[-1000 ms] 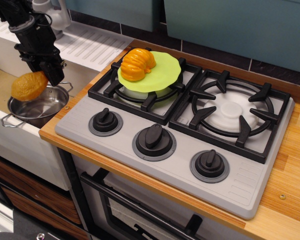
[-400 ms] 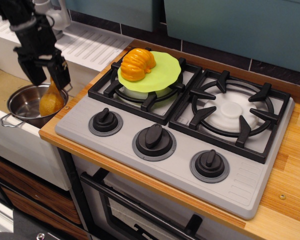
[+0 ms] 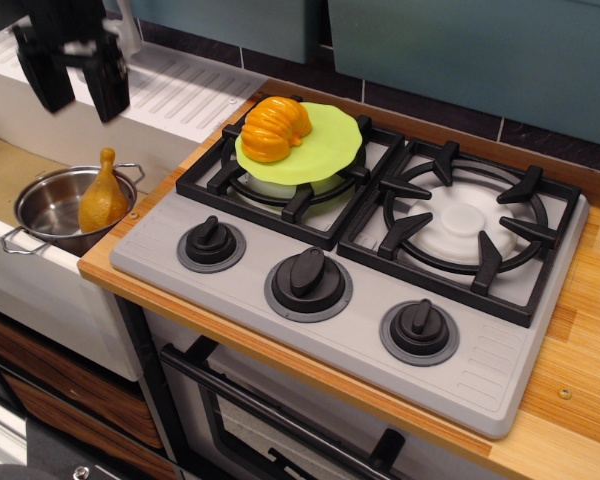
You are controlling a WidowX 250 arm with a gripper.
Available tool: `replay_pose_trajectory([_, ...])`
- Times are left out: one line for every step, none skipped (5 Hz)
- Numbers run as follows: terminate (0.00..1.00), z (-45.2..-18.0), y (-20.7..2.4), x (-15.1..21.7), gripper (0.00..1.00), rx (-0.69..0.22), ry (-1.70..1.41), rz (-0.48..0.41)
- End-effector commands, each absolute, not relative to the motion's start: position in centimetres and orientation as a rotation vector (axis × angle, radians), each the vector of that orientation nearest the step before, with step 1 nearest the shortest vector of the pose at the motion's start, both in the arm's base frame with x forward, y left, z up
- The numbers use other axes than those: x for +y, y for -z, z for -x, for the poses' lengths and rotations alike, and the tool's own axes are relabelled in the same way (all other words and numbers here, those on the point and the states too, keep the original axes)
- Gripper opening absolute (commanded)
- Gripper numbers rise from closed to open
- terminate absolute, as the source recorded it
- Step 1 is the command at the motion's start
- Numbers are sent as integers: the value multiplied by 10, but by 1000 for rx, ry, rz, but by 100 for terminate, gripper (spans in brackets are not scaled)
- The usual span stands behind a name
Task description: Put pumpkin on plate and chickenwing in pot or pan in sink
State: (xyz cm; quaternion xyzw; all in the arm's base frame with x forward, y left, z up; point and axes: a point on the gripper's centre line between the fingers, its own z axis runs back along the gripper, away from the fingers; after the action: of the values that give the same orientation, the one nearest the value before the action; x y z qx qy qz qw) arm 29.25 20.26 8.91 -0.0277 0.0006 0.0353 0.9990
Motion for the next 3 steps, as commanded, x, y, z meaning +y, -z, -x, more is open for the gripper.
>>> replay_pose_trajectory([0, -306, -160, 196, 100, -33, -61, -37])
replay_pose_trajectory([0, -310, -184, 192, 100, 5, -63, -56])
replay_pose_trajectory([0, -312, -194, 189, 100, 8, -10, -78])
